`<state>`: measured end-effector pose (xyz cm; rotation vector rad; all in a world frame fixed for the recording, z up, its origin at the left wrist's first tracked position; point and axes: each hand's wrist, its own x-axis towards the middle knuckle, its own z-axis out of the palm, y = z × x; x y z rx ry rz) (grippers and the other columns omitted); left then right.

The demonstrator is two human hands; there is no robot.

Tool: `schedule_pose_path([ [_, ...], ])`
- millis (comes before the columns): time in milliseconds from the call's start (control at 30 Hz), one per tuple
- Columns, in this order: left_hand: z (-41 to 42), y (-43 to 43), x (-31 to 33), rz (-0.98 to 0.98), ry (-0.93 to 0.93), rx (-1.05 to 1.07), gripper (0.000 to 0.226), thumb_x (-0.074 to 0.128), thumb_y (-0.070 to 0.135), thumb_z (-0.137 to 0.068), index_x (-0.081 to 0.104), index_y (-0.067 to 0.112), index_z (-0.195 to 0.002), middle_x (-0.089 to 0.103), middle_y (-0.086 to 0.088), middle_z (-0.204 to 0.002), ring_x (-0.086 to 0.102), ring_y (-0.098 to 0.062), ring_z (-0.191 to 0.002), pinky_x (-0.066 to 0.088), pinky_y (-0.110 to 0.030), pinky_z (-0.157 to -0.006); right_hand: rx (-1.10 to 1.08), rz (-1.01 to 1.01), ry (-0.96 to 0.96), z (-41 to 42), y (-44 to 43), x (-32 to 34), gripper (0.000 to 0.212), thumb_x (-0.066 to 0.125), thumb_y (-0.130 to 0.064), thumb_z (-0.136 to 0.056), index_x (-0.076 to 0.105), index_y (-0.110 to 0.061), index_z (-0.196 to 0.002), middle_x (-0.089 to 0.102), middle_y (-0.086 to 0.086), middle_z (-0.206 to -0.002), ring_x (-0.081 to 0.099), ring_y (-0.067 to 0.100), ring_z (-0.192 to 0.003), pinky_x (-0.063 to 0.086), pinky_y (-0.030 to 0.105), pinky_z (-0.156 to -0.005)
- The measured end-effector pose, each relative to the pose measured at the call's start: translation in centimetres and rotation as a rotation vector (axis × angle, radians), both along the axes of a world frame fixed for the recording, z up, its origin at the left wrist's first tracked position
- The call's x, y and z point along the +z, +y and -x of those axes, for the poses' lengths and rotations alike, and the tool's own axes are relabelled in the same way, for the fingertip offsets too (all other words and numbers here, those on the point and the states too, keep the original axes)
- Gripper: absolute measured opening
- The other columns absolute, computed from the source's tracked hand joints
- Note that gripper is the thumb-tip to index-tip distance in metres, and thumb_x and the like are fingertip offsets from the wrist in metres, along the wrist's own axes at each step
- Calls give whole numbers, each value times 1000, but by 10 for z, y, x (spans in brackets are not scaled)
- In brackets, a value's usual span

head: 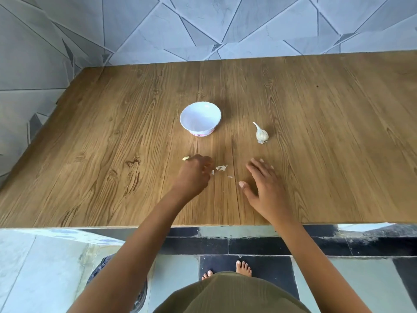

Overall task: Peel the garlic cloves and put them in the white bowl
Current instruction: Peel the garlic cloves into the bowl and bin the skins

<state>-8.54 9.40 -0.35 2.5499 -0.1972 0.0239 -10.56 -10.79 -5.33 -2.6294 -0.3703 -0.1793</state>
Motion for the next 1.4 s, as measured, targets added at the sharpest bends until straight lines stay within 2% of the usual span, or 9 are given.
schedule_pose_path([
  [233, -6, -36, -3, -72, 35, -141, 33, 56, 1, -86, 65, 9, -117, 60, -11, -116, 60, -23, -98, 46, -25, -83, 0, -35, 41, 2, -6, -2, 68, 28, -54, -90, 45, -10, -138, 34, 7, -151, 24, 23, -142, 12, 36, -115],
  [500, 2, -40, -9, -129, -104, -257, 17, 62, -2, -83, 73, 4, -93, 68, -12, -93, 66, -26, -77, 55, -38, -70, -11, -233, 24, 2, -7, -2, 44, 53, -22, -95, 47, -9, -137, 42, 6, -145, 33, 19, -138, 21, 33, -115],
  [633, -9, -43, 0, -178, -26, -209, 16, 59, -1, -82, 72, 5, -91, 69, -10, -89, 64, -22, -76, 53, -35, -71, -65, -640, 132, 2, -5, 17, 37, 50, -20, -97, 51, -12, -133, 52, -4, -134, 46, 2, -123, 32, 7, -99],
  [733, -24, -38, 8, -69, 86, -131, 11, 67, -1, -77, 72, 8, -81, 71, -4, -82, 63, -12, -72, 52, -24, -71, -174, -1167, 431, -5, 5, 35, 33, 43, -20, -100, 52, -13, -131, 57, -3, -129, 54, 4, -117, 41, 18, -100],
  [867, -31, -32, 31, 446, 301, -75, 18, 67, -8, -78, 70, 10, -79, 69, -11, -78, 64, -15, -72, 54, -27, -75, -352, -1802, 828, -20, 20, 52, 35, 35, -21, -102, 52, -1, -126, 60, 10, -116, 57, 21, -110, 43, 34, -101],
  [967, -28, -46, 44, 297, 151, -272, 20, 62, -9, -77, 73, 6, -84, 70, -4, -78, 62, 0, -65, 50, -14, -66, -447, -2051, 971, -27, 29, 62, 32, 38, -20, -101, 59, 3, -103, 63, 16, -99, 62, 24, -92, 54, 34, -82],
  [1100, -20, -60, 42, 24, -50, -359, 22, 62, -1, -77, 76, 8, -92, 74, -2, -82, 63, -3, -64, 44, -14, -63, -586, -2102, 1000, -30, 34, 66, 26, 41, -13, -97, 53, -4, -77, 59, 9, -69, 60, 16, -56, 49, 21, -44],
  [1300, -14, -59, 33, 24, -169, -284, 14, 69, 2, -73, 69, 15, -80, 68, 2, -76, 63, -15, -68, 54, -36, -62, -551, -2129, 990, -27, 31, 70, 29, 37, -7, -98, 58, 1, -80, 64, 11, -56, 64, 17, -47, 49, 21, -42],
  [1400, -16, -50, 34, 92, -183, -173, 14, 68, -2, -76, 72, 11, -81, 68, 1, -76, 64, -15, -67, 54, -33, -64, -542, -2162, 967, -29, 26, 64, 31, 35, -12, -100, 59, 5, -89, 65, 16, -79, 66, 23, -73, 53, 31, -66],
])
